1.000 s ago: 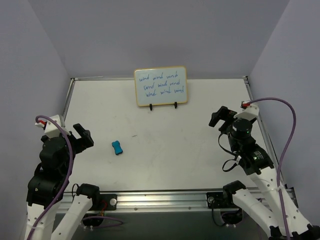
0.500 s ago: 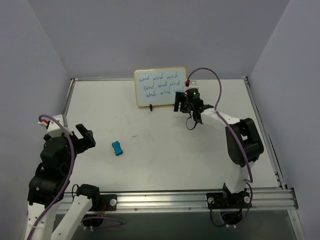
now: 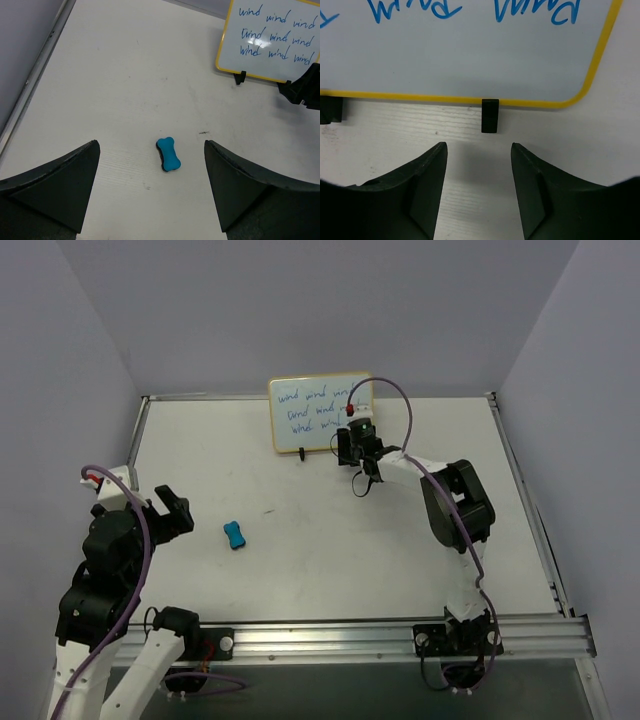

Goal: Erase the whiteboard

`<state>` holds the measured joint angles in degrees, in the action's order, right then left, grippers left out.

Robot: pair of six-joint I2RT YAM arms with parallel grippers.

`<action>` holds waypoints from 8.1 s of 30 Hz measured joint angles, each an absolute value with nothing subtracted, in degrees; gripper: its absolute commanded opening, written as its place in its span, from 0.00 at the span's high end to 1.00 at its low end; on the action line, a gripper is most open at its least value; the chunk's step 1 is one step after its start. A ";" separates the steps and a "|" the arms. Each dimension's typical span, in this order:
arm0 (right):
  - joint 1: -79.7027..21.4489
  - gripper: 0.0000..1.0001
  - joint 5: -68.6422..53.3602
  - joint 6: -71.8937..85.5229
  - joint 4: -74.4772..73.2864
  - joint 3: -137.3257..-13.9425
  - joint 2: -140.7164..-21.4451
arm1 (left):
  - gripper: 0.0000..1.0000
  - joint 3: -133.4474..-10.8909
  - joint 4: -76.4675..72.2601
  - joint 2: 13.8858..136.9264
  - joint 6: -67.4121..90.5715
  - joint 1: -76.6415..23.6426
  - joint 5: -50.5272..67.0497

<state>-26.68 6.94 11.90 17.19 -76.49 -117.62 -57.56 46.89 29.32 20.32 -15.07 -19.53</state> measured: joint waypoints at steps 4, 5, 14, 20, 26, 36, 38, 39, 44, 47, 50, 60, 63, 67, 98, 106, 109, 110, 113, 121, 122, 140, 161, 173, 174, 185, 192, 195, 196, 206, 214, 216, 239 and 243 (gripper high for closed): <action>-26.20 0.57 7.49 10.17 17.34 -77.32 -119.94 | 0.06 -57.56 46.89 29.36 20.32 -15.07 -19.51; -26.00 0.60 7.35 9.87 17.39 -77.49 -120.55 | 0.06 -57.56 46.89 29.39 20.32 -15.07 -19.51; -25.08 0.63 6.83 8.03 18.35 -80.09 -123.74 | 0.06 -57.56 46.89 29.69 20.32 -15.07 -19.46; -25.04 0.68 6.83 7.35 19.64 -82.21 -125.99 | 0.06 -57.56 46.89 29.69 20.32 -15.07 -19.44; -25.04 0.78 6.79 7.35 20.47 -83.72 -127.31 | 0.06 -57.56 46.87 29.71 20.32 -15.07 -19.44; -24.73 1.00 6.46 7.66 23.05 -81.82 -126.80 | 0.06 -57.56 46.87 30.02 20.32 -15.07 -19.44; -24.80 1.00 6.42 8.05 25.39 -78.67 -125.32 | 0.06 -57.56 46.87 30.11 20.29 -15.07 -19.42; -24.84 1.00 6.48 8.36 25.67 -76.99 -124.18 | 0.06 -57.56 46.87 30.17 20.29 -15.07 -19.42; -25.36 1.00 6.87 10.68 26.35 -65.41 -115.98 | 0.06 -57.56 46.85 30.39 20.29 -15.07 -19.25; -26.68 1.00 7.70 12.32 26.37 -58.13 -110.54 | 0.06 -57.56 46.87 30.46 20.29 -15.07 -19.25; -28.53 1.00 8.40 14.24 26.41 -50.94 -104.88 | 0.06 -57.56 46.87 30.59 20.29 -15.07 -19.25; -38.98 0.89 13.34 21.82 22.06 -35.99 -89.25 | 0.06 -57.56 44.58 37.04 22.96 -14.46 -12.43; -39.31 0.71 13.91 22.90 20.23 -35.46 -87.96 | 0.06 -57.28 40.36 40.91 25.32 -14.20 -6.68; -39.31 0.52 15.25 24.29 18.35 -35.51 -85.60 | 0.06 -56.71 33.45 47.48 28.45 -14.15 0.78; -39.86 0.00 3.55 24.34 -4.12 -33.98 -42.57 | 0.06 -52.56 -16.91 90.94 25.28 -10.37 31.24; -39.86 0.00 1.48 23.38 -4.14 -33.98 -43.13 | 0.01 -54.26 -28.16 96.84 26.57 -9.63 42.94; -39.90 0.00 1.15 23.11 -4.10 -33.98 -43.16 | 0.09 -55.13 -30.20 99.35 27.51 -9.63 45.52; -39.94 0.00 1.04 23.09 -4.10 -33.98 -43.16 | 0.13 -55.24 -30.59 99.88 27.75 -9.63 46.06; -40.21 0.00 0.99 22.90 -4.10 -33.98 -43.13 | 0.18 -56.34 -31.51 101.62 28.45 -9.52 48.42; -40.23 0.00 0.99 22.63 -4.08 -33.98 -43.16 | 0.27 -58.43 -37.65 107.37 32.51 -8.62 52.51; -40.23 0.00 0.99 22.63 -4.08 -33.98 -43.16 | 0.29 -58.43 -38.00 107.74 32.73 -8.58 52.75; -40.29 0.00 0.99 22.44 -3.66 -33.98 -43.77 | 0.66 -60.49 -43.62 113.01 37.19 -8.58 56.12; -40.56 0.00 0.97 22.41 -3.62 -33.98 -44.21 | 0.98 -58.89 -55.57 112.36 49.15 -8.88 61.56; -40.60 0.00 1.28 22.44 -3.66 -33.98 -43.48 | 0.98 -57.89 -53.34 101.14 49.01 -8.51 56.38; -40.60 0.00 1.30 22.46 -3.66 -33.98 -43.24 | 0.98 -57.65 -53.32 100.01 49.19 -8.51 56.01; -41.50 0.00 -3.81 22.37 -2.90 -41.67 -46.70 | 0.98 -60.31 -19.66 71.37 40.60 -6.94 39.13; -57.36 0.00 -2.63 22.17 4.82 -52.36 -68.38 | 0.98 -74.89 12.16 57.52 35.86 7.73 22.33; -65.17 0.01 1.83 22.46 7.94 -58.50 -79.83 | 0.98 -77.28 22.76 53.58 31.81 13.34 13.80; -66.72 0.01 3.11 22.52 9.28 -60.07 -83.13 | 0.98 -77.45 25.58 52.51 30.44 14.28 11.57; -69.80 0.03 11.68 23.62 12.23 -77.52 -108.12 | 0.98 -78.28 47.53 48.93 22.92 15.07 -6.33; -68.88 0.18 14.79 24.62 7.07 -87.42 -119.04 | 0.98 -79.35 52.16 46.41 21.28 15.11 -13.13; -68.29 0.23 14.52 24.69 5.76 -88.58 -120.57 | 0.98 -79.46 52.40 45.91 20.91 15.11 -13.56; -66.41 0.50 11.90 23.79 -2.20 -101.41 -132.11 | 0.98 -79.48 52.58 45.93 20.27 15.11 -9.80; -66.43 0.53 11.97 23.81 -2.63 -103.59 -133.19 | 0.98 -79.48 52.58 45.91 20.23 15.11 -9.34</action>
